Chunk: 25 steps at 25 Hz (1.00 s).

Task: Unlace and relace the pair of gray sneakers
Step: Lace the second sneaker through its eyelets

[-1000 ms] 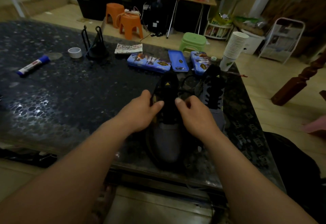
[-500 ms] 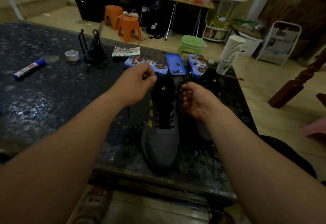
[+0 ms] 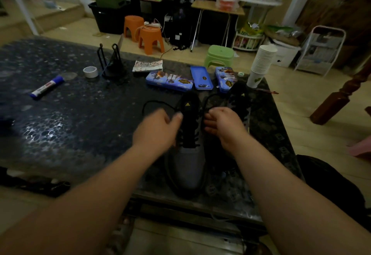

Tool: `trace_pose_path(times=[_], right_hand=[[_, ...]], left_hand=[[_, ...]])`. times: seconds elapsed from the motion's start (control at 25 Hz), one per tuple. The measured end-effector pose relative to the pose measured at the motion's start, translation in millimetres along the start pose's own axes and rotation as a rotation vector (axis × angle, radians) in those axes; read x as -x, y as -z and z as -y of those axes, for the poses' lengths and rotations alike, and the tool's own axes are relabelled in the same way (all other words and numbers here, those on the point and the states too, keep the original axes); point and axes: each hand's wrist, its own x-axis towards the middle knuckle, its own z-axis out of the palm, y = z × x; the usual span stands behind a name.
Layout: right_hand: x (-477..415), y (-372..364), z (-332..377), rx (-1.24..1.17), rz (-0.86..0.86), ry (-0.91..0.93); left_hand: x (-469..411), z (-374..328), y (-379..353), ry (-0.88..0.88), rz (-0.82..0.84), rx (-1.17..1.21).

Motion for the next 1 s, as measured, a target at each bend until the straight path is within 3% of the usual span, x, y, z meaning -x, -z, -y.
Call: trace_pose_path(times=[0.08, 0.12, 0.2, 0.28, 0.4, 0.64, 0.84, 1.0], right_hand=[[14.3, 7.9, -13.8, 0.285, -0.128, 0.152], [24.3, 14.4, -19.6, 0.440, -0.198, 0.249], [40.1, 31.5, -29.5, 0.757, -0.376, 0.405], [45.0, 51.2, -37.7, 0.911, -0.423, 0.325], [36.6, 66.4, -50.0, 0.842, -0.222, 0.084], [23.1, 66.4, -61.8, 0.840, -0.262, 0.155], [24.3, 73.8, -65.9, 0.873, -0.272, 0.286], [12.1, 87.5, -68.1, 0.644, -0.218, 0.119]], left_hand=[[25.0, 3.2, -21.1, 0.070, 0.232, 0.001], [31.0, 3.1, -29.0, 0.092, 0.259, 0.004], [36.8, -7.0, -41.2, 0.102, 0.241, -0.007], [41.5, -19.7, -50.9, 0.076, 0.169, -0.044], [30.5, -27.2, -61.6, 0.059, 0.081, -0.001], [-32.0, -50.6, -77.7, 0.066, 0.128, 0.159], [-15.8, -29.2, -91.9, 0.010, 0.187, 0.293], [-1.5, -22.5, -92.0, 0.031, 0.159, 0.070]])
